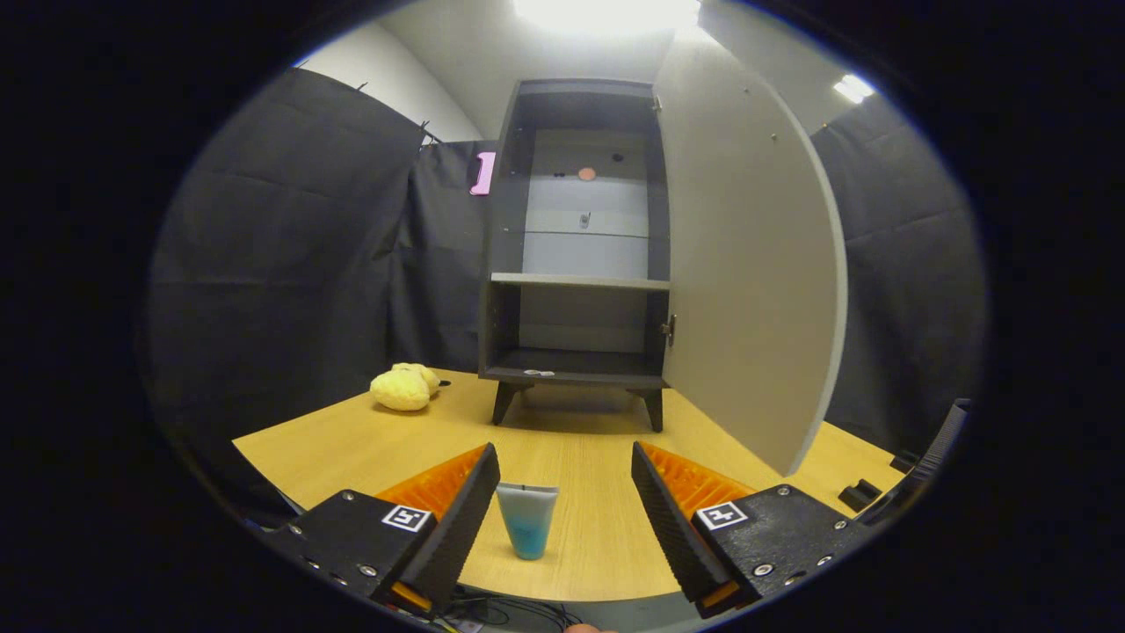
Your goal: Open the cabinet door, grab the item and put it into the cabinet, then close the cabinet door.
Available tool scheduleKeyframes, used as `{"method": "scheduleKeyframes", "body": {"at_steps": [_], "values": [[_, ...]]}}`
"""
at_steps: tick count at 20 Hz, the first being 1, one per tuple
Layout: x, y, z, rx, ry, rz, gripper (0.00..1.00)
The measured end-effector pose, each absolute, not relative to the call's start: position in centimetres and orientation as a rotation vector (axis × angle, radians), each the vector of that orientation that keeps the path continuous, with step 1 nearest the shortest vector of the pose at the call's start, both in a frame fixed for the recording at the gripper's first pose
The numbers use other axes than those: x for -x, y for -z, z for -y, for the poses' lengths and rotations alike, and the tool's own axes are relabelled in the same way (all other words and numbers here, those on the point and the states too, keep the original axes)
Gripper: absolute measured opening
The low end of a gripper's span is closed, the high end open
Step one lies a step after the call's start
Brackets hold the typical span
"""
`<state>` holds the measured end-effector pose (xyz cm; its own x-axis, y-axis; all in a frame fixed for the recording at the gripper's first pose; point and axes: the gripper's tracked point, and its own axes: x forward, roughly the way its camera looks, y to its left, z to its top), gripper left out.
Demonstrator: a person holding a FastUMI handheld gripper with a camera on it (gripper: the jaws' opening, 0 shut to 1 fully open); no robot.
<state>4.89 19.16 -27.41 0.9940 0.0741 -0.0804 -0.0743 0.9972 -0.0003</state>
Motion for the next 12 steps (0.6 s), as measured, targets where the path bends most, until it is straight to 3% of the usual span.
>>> {"method": "scheduleKeyframes", "body": {"at_steps": [8, 11, 12], "values": [[-8.4, 38.3, -22.5, -0.100, -0.040, -0.347, 0.95], [-9.3, 37.1, -21.8, -0.143, -0.052, -0.373, 0.50], [-9.6, 36.2, -21.3, -0.146, -0.050, -0.378, 0.49]]}}
